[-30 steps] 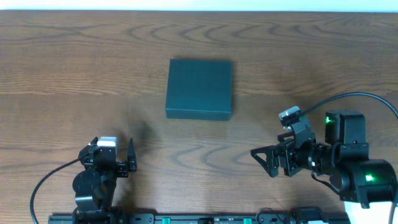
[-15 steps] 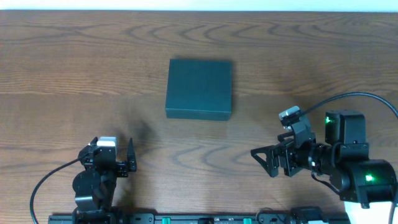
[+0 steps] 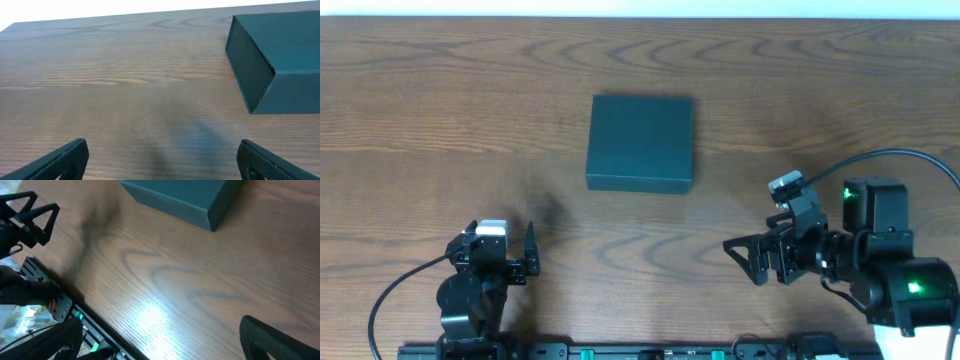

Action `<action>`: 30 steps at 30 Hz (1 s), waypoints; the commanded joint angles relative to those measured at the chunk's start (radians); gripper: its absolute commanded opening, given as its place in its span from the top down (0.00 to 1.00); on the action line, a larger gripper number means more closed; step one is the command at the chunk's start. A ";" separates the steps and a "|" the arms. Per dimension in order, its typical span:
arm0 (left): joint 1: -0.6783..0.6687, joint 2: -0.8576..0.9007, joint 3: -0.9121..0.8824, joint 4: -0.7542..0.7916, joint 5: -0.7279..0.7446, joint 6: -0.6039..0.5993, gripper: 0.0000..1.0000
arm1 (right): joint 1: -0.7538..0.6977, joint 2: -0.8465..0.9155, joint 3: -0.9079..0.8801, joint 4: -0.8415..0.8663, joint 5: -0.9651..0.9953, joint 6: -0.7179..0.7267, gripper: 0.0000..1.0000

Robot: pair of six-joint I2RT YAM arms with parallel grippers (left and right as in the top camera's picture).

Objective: Pack container

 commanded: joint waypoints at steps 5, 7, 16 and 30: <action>0.004 -0.008 -0.022 0.002 0.000 -0.012 0.04 | 0.013 -0.145 -0.029 0.044 0.181 -0.057 0.01; 0.004 -0.008 -0.022 0.002 0.000 -0.012 0.04 | 0.019 -0.236 -0.111 0.130 0.209 -0.057 0.01; 0.004 -0.008 -0.022 0.002 0.000 -0.012 0.04 | 0.077 -0.666 -0.645 0.545 0.332 0.132 0.01; 0.004 -0.008 -0.022 0.002 0.000 -0.012 0.04 | 0.143 -0.863 -0.846 0.592 0.409 0.152 0.01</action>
